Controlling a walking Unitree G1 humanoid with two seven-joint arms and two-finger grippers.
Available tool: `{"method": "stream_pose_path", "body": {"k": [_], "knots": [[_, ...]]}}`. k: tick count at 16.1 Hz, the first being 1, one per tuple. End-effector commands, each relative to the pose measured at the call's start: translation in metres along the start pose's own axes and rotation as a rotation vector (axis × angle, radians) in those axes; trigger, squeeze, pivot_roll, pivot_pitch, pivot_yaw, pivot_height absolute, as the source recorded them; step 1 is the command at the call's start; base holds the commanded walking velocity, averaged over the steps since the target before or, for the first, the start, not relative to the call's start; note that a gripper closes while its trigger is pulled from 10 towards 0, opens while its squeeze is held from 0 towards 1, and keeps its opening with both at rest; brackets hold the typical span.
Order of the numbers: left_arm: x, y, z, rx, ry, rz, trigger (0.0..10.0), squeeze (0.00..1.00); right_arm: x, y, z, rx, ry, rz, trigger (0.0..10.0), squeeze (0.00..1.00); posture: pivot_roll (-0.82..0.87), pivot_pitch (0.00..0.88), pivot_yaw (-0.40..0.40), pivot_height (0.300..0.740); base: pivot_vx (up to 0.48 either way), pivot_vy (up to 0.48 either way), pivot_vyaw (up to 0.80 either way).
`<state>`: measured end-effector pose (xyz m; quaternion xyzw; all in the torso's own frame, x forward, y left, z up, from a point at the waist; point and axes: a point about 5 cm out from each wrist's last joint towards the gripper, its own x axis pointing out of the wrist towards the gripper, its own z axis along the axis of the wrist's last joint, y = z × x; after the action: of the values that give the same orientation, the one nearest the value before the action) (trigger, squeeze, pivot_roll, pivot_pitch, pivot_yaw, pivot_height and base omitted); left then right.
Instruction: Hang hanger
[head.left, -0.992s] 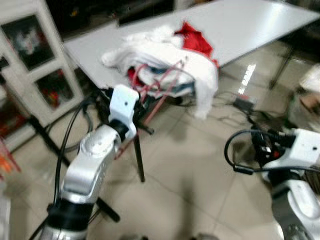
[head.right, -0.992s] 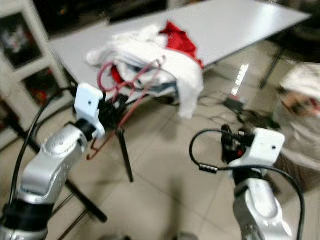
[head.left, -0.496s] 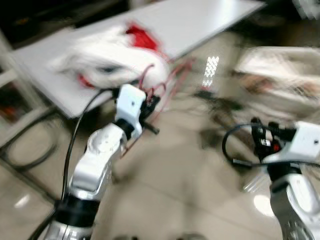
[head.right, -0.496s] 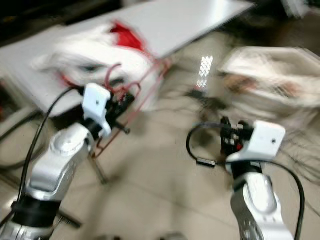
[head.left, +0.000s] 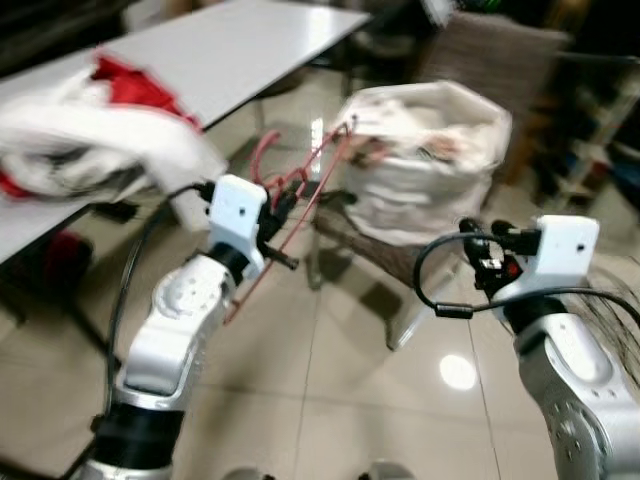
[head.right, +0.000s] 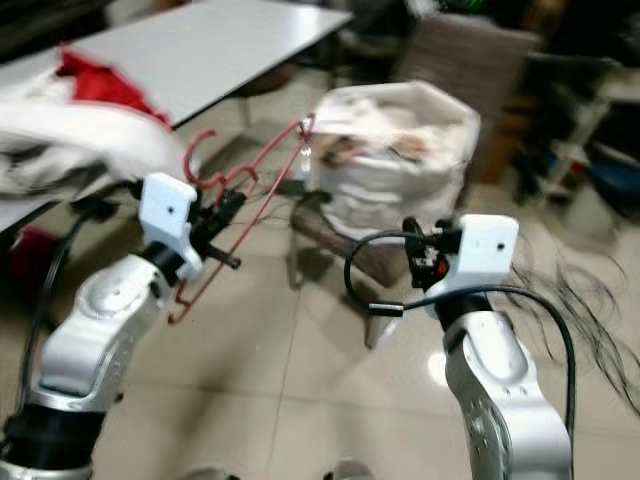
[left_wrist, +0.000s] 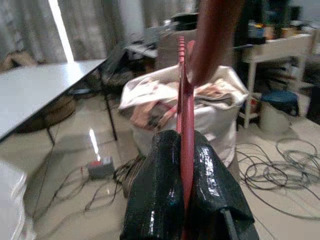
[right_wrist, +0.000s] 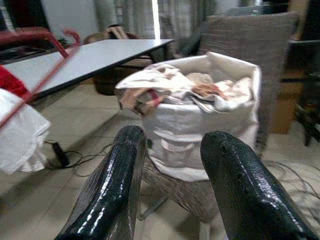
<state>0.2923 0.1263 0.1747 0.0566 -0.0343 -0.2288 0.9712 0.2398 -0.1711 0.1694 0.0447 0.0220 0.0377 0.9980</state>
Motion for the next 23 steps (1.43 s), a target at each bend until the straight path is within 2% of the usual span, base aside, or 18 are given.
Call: {"method": "stream_pose_path", "body": {"k": [1, 3, 5, 8, 11, 12, 13, 16, 18, 19, 20, 21, 22, 23], "knots": [[-0.003, 0.008, 0.002, 0.028, 0.008, 0.019, 10.0, 0.00, 0.004, 0.007, 0.002, 0.014, -0.010, 0.038, 10.0, 0.00, -0.08, 0.020, -0.040, 0.740, 0.000, 0.480, -0.80], [-0.003, 0.008, 0.003, 0.063, 0.015, -0.004, 10.0, 0.00, 0.006, 0.007, 0.002, 0.017, -0.015, 0.037, 10.0, 0.00, -0.08, 0.017, -0.027, 0.740, 0.000, 0.212, -0.80], [0.001, 0.005, 0.005, 0.121, 0.017, -0.007, 10.0, 0.00, 0.006, 0.005, 0.003, 0.018, -0.022, 0.023, 10.0, 0.00, -0.08, 0.014, -0.016, 0.740, 0.000, -0.480, -0.80], [0.004, 0.003, 0.007, 0.043, 0.011, -0.010, 10.0, 0.00, 0.005, 0.002, 0.003, 0.012, -0.021, 0.028, 10.0, 0.00, -0.08, 0.000, -0.017, 0.740, 0.000, -0.320, -0.80], [0.005, 0.005, 0.015, 0.094, 0.002, -0.039, 10.0, 0.00, 0.010, -0.003, 0.008, 0.004, -0.036, 0.059, 10.0, 0.00, -0.07, 0.000, -0.021, 0.740, 0.000, 0.000, -0.77], [0.005, 0.009, 0.021, 0.113, -0.002, -0.049, 10.0, 0.00, 0.015, -0.006, 0.016, -0.046, -0.057, 0.128, 10.0, 0.00, -0.07, 0.000, -0.023, 0.740, 0.000, 0.000, 0.00], [0.006, 0.010, 0.022, 0.119, -0.002, -0.051, 10.0, 0.00, 0.016, -0.007, 0.018, -0.055, -0.064, 0.145, 10.0, 0.00, -0.07, 0.000, -0.024, 0.740, 0.000, 0.000, 0.00], [0.007, 0.021, 0.030, 0.167, 0.044, -0.083, 10.0, 0.00, 0.021, -0.014, 0.047, -0.106, -0.117, 0.337, 10.0, 0.00, -0.06, 0.000, -0.031, 0.740, 0.000, 0.000, 0.00], [0.006, 0.022, 0.036, 0.175, 0.039, -0.153, 10.0, 0.00, 0.022, -0.013, 0.063, -0.150, -0.169, 0.430, 10.0, 0.00, -0.06, 0.000, -0.029, 0.740, 0.000, 0.000, 0.00], [0.002, 0.020, 0.042, 0.211, 0.042, -0.266, 10.0, 0.00, 0.020, -0.009, 0.078, -0.186, -0.227, 0.567, 10.0, 0.00, -0.06, 0.000, -0.027, 0.740, 0.000, 0.000, 0.00], [-0.004, 0.017, 0.047, 0.244, 0.047, -0.405, 10.0, 0.00, 0.017, -0.006, 0.094, -0.161, -0.258, 0.728, 10.0, 1.00, -0.06, 0.000, -0.028, 0.740, 0.000, 0.000, 0.00], [-0.010, 0.014, 0.051, 0.243, 0.061, -0.516, 10.0, 0.00, 0.013, -0.007, 0.107, -0.098, -0.279, 0.851, 10.0, 1.00, -0.06, 0.005, -0.032, 0.740, 0.000, 0.000, 0.00], [-0.012, 0.014, 0.052, 0.241, 0.065, -0.538, 10.0, 0.00, 0.013, -0.008, 0.110, -0.084, -0.283, 0.877, 10.0, 1.00, -0.06, 0.005, -0.032, 0.740, 0.000, 0.000, 0.00], [-0.017, 0.013, 0.057, 0.263, 0.089, -0.644, 10.0, 0.00, 0.010, -0.015, 0.113, -0.104, -0.203, 1.014, 10.0, 1.00, -0.06, 0.011, -0.032, 0.740, 0.000, 0.000, 0.00]]}}
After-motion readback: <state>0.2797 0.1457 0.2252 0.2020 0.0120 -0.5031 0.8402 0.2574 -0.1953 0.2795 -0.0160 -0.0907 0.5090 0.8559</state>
